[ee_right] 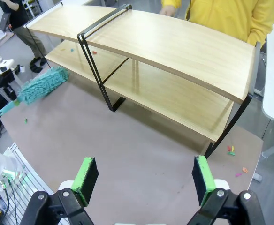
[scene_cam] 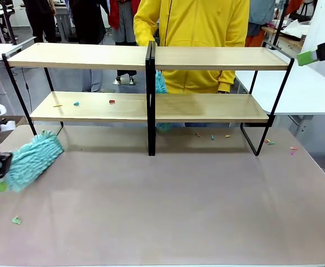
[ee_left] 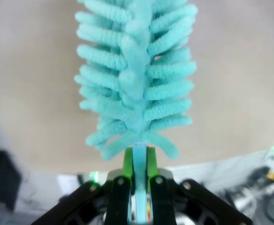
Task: Clean the shelves.
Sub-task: Clean a randomly selected level of the Shelf with the Duster.
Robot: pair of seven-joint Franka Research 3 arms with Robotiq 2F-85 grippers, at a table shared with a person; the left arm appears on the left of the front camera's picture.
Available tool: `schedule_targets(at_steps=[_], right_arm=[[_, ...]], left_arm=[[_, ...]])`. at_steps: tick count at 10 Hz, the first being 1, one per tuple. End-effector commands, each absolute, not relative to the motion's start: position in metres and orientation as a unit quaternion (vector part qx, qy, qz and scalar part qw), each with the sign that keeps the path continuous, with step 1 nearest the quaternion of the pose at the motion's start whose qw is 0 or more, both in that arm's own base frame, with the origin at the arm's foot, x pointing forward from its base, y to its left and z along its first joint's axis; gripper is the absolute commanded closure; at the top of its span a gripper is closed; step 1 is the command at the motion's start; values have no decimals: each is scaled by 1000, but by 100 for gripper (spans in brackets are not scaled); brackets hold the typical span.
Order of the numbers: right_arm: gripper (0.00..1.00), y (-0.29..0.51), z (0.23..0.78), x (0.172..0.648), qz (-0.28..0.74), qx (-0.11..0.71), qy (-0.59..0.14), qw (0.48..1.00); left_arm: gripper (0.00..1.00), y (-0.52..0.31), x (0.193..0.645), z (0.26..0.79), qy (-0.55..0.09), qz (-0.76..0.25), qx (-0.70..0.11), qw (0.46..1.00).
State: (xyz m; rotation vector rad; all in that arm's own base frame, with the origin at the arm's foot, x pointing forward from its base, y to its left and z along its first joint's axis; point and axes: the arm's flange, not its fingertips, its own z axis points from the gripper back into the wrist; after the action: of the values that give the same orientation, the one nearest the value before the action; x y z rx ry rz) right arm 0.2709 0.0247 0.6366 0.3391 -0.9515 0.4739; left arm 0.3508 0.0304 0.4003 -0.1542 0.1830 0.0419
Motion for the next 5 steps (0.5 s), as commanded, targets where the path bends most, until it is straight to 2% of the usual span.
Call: schedule_targets(at_steps=[1,3,5], right_arm=[[0,25,637,271,225,162,-452,848],[0,25,637,271,225,162,-452,848],[0,25,637,271,225,162,-452,848]], left_arm=[[88,59,309,421,134,0,-56,989],[88,96,279,437,154,4,-61,986],[88,122,252,457,88,-80,-162,980]])
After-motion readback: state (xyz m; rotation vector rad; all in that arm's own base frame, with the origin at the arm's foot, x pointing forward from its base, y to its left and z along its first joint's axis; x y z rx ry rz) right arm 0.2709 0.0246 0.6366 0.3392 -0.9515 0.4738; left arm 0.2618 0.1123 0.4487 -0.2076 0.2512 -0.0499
